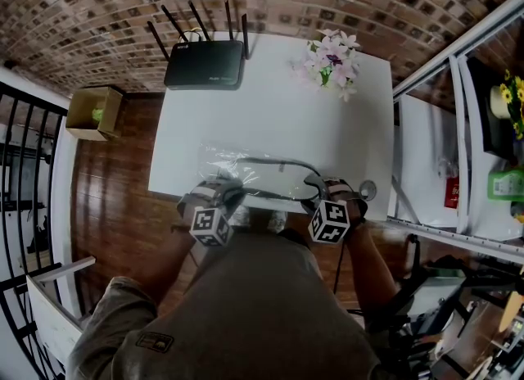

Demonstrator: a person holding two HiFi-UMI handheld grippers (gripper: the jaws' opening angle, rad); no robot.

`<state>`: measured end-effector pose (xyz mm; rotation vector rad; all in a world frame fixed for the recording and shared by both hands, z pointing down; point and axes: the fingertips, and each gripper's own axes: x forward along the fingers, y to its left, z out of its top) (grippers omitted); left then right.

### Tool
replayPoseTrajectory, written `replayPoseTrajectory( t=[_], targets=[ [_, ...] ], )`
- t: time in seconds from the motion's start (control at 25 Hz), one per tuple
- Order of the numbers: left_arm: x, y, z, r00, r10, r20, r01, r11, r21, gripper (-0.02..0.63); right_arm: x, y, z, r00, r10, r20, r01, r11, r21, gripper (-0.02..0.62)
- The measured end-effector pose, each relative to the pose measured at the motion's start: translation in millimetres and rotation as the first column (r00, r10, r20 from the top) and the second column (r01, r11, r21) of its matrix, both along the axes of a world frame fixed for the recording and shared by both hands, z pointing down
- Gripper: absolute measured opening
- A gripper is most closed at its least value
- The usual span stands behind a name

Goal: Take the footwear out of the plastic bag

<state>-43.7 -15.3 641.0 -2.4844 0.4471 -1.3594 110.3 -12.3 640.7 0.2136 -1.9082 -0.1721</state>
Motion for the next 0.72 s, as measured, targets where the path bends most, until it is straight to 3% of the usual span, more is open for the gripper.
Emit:
replayPoseTrajectory(
  t=[0.36,0.56,0.72],
  targets=[
    [2,-1,-12,0.999,0.000,-0.042,0.001,1.000,0.018,0.035,1,0,-6,0.999,0.000,0.036,0.000,1.000,0.013,0.213],
    [0,0,-11,0.999,0.004,-0.034,-0.004,1.000,0.008,0.003,-1,6,1,0.997,-0.067,-0.024,0.068,0.997,0.037,0.253],
    [-4,3,-7,0.999,0.005,-0.037,-0.005,1.000,0.001,0.003,-1,4,2,0.993,-0.099,-0.071,0.104,0.992,0.073,0.215]
  ],
)
